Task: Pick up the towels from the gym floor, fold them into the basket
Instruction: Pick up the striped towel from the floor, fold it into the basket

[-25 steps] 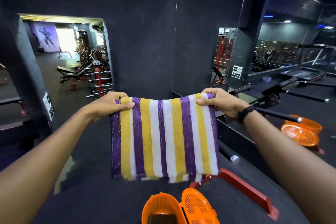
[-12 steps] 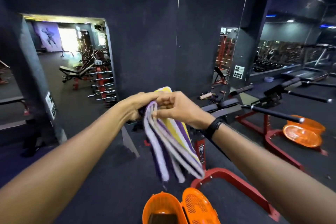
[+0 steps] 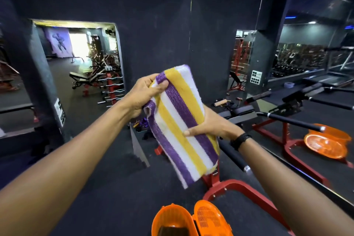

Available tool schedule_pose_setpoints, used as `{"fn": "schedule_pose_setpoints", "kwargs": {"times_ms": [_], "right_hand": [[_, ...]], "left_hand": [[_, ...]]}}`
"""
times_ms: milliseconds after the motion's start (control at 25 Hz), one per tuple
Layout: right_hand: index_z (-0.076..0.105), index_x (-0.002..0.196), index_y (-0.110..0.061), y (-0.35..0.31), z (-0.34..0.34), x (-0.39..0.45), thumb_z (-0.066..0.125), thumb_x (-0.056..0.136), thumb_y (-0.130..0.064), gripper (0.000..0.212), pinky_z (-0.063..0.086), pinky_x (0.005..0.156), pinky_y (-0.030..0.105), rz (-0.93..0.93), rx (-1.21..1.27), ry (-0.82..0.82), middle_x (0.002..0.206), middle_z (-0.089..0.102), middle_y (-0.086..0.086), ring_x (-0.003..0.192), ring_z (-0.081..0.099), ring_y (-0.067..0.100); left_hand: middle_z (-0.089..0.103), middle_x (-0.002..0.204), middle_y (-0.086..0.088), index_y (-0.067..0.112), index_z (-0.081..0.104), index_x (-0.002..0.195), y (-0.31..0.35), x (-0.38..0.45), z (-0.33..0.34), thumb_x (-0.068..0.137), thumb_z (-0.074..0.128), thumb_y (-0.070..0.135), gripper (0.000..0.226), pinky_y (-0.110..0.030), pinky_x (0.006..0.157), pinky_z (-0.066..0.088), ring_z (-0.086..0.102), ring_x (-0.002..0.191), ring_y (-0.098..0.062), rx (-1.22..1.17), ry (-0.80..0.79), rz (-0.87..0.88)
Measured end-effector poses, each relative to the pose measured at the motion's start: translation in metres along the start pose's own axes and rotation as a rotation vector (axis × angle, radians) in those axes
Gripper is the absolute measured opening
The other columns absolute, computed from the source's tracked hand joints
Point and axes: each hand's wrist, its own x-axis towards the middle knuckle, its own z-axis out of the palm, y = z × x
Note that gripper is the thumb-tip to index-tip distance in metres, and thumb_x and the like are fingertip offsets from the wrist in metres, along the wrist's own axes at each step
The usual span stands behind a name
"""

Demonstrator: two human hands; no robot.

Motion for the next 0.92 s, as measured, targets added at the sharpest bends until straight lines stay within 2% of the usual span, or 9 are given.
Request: {"fn": "schedule_pose_setpoints", "kwargs": {"times_ms": [80, 160, 280, 400, 560, 680, 760, 840, 920], "right_hand": [[0.06, 0.121, -0.011, 0.012, -0.006, -0.011, 0.085, 0.064, -0.011, 0.062, 0.054, 0.09, 0.03, 0.122, 0.04, -0.083, 0.117, 0.069, 0.004, 0.105, 0.067, 0.018], [0.064, 0.114, -0.005, 0.022, -0.018, -0.022, 0.076, 0.067, -0.009, 0.048, 0.057, 0.081, 0.03, 0.19, 0.246, -0.027, 0.11, 0.071, 0.011, 0.093, 0.069, 0.021], [0.061, 0.112, -0.004, 0.029, -0.036, -0.028, 0.07, 0.068, -0.006, 0.045, 0.057, 0.061, 0.025, 0.181, 0.471, 0.151, 0.096, 0.071, 0.01, 0.075, 0.069, 0.017], [0.058, 0.115, 0.0, 0.027, -0.052, -0.018, 0.072, 0.072, -0.007, 0.046, 0.056, 0.065, 0.026, 0.139, 0.479, 0.4, 0.097, 0.067, 0.012, 0.082, 0.064, 0.022], [0.067, 0.099, -0.01, 0.001, -0.076, -0.006, 0.067, 0.08, -0.01, 0.019, 0.051, 0.061, 0.02, 0.125, 0.202, 0.516, 0.082, 0.066, 0.003, 0.073, 0.06, 0.013], [0.065, 0.085, -0.015, 0.0, -0.077, 0.01, 0.073, 0.07, -0.019, 0.018, 0.047, 0.063, 0.026, 0.155, -0.075, 0.407, 0.073, 0.06, -0.002, 0.066, 0.055, 0.011], [0.059, 0.072, -0.021, 0.015, -0.074, 0.021, 0.074, 0.06, -0.032, 0.022, 0.047, 0.063, 0.029, 0.209, -0.28, 0.355, 0.067, 0.057, -0.006, 0.064, 0.053, 0.011], [0.059, 0.073, -0.016, 0.035, -0.073, 0.028, 0.075, 0.061, -0.035, 0.028, 0.049, 0.068, 0.032, 0.27, -0.435, 0.323, 0.071, 0.059, -0.004, 0.07, 0.055, 0.014], [0.062, 0.08, -0.009, 0.056, -0.071, 0.03, 0.075, 0.068, -0.034, 0.03, 0.047, 0.073, 0.034, 0.338, -0.557, 0.282, 0.08, 0.062, 0.001, 0.08, 0.058, 0.021]], "left_hand": [[0.074, 0.092, -0.003, 0.015, 0.067, 0.102, -0.003, 0.004, -0.006, 0.087, 0.062, 0.017, 0.016, -0.028, 0.079, 0.057, 0.069, 0.081, -0.014, -0.078, 0.121, 0.029], [0.075, 0.084, 0.001, 0.016, 0.067, 0.096, -0.01, 0.004, -0.017, 0.093, 0.058, 0.017, 0.01, -0.028, 0.077, 0.055, 0.068, 0.076, -0.012, -0.061, 0.232, -0.002], [0.071, 0.073, 0.002, 0.013, 0.064, 0.087, -0.028, -0.003, -0.035, 0.095, 0.055, 0.024, 0.016, -0.024, 0.064, 0.053, 0.064, 0.064, -0.01, 0.04, 0.379, -0.11], [0.063, 0.07, 0.0, 0.012, 0.062, 0.087, -0.05, -0.015, -0.051, 0.096, 0.052, 0.035, 0.027, -0.021, 0.056, 0.048, 0.056, 0.058, -0.009, 0.328, 0.317, -0.281], [0.066, 0.083, -0.004, 0.014, 0.06, 0.094, -0.063, -0.027, -0.055, 0.094, 0.058, 0.028, 0.014, -0.018, 0.055, 0.048, 0.062, 0.054, -0.006, 0.442, 0.275, -0.417], [0.066, 0.087, -0.004, 0.011, 0.062, 0.098, -0.07, -0.025, -0.051, 0.09, 0.063, 0.025, 0.016, -0.012, 0.056, 0.049, 0.062, 0.071, -0.012, 0.58, 0.218, -0.385], [0.068, 0.09, -0.003, 0.012, 0.065, 0.099, -0.081, -0.022, -0.051, 0.085, 0.071, 0.03, 0.024, -0.02, 0.071, 0.052, 0.063, 0.083, -0.015, 0.74, 0.169, -0.367], [0.067, 0.098, -0.001, 0.019, 0.065, 0.102, -0.096, -0.024, -0.049, 0.079, 0.075, 0.038, 0.032, -0.028, 0.084, 0.05, 0.063, 0.093, -0.016, 0.934, 0.123, -0.401], [0.063, 0.104, -0.001, 0.02, 0.062, 0.112, -0.113, -0.028, -0.046, 0.078, 0.075, 0.041, 0.042, -0.025, 0.085, 0.044, 0.06, 0.095, -0.015, 1.059, 0.053, -0.436]]}}
